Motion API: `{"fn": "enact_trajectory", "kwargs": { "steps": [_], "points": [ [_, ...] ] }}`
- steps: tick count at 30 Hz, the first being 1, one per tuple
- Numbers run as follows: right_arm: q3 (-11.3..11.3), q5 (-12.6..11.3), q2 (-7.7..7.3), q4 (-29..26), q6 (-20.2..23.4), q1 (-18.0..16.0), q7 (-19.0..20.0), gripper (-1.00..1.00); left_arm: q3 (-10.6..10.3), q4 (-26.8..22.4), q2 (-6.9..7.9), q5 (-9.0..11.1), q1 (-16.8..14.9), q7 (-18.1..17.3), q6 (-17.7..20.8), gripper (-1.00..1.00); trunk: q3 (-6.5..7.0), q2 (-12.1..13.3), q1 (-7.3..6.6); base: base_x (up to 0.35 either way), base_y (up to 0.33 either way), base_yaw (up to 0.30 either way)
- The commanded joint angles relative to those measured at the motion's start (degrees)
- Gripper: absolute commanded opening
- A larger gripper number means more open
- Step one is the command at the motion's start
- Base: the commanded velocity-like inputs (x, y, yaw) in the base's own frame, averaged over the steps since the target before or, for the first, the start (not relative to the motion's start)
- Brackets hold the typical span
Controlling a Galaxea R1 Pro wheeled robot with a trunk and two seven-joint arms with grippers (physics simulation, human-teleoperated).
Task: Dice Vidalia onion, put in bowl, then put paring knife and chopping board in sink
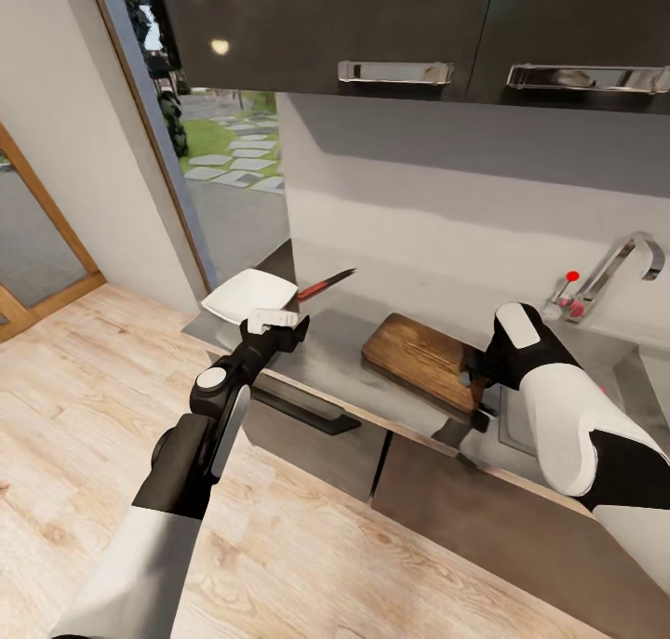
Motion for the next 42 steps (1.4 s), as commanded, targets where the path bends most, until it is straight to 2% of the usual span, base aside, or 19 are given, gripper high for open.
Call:
{"fn": "enact_trajectory", "kwargs": {
  "steps": [1,42],
  "points": [
    [-0.07,-0.41,0.0,-0.06,0.24,-0.05,-0.58,-1.0,0.07,-0.07,-0.03,-0.03,-0.04,-0.22,0.34,1.0,-0.11,-0.11,0.03,0.0,0.019,0.0],
    [0.02,-0.43,0.08,0.03,0.24,0.48,-0.5,-1.0,0.07,-0.07,-0.01,-0.03,-0.04,-0.22,0.34,1.0,-0.11,-0.11,0.03,-0.009,0.021,0.0]
  ]
}}
